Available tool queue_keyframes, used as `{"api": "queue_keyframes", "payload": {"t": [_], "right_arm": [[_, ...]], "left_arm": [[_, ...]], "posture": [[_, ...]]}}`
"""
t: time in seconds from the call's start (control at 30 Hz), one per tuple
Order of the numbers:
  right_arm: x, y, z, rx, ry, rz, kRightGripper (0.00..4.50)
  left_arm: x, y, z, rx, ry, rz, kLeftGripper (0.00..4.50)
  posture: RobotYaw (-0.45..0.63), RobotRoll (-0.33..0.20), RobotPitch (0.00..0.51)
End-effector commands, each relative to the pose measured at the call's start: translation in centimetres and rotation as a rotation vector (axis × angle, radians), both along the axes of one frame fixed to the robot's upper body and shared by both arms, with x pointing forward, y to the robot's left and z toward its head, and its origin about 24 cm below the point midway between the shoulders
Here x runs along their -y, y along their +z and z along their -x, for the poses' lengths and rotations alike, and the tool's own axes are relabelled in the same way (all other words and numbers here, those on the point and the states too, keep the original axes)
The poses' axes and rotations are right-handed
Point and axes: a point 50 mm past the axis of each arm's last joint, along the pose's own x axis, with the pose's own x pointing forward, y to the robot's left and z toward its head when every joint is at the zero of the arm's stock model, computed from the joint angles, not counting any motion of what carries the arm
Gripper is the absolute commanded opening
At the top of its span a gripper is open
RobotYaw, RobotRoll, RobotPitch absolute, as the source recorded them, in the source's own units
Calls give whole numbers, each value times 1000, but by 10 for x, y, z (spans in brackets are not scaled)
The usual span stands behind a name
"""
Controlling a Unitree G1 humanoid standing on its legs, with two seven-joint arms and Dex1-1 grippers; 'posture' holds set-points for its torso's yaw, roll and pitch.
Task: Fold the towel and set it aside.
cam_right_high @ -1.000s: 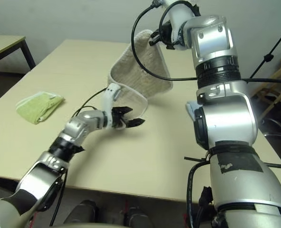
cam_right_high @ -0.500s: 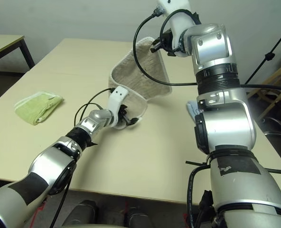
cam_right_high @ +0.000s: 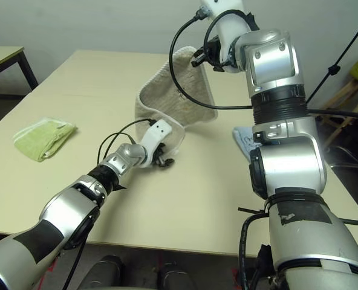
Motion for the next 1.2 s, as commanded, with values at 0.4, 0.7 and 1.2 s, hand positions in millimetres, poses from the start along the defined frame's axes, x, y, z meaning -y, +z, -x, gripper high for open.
{"api": "queue_keyframes", "payload": {"t": [0.4, 0.7, 1.2], "right_arm": [[25, -35, 23, -194, 41, 103, 0], [36, -55, 32, -285, 27, 130, 0], [30, -63, 31, -301, -4, 109, 0]], "left_arm": [[-81, 22, 22, -215, -231, 148, 21], [-171, 48, 43, -233, -133, 35, 21], [-147, 96, 63, -136, -175, 83, 4473]], "posture": [[110, 0, 17], [142, 0, 35], [139, 0, 92]]}}
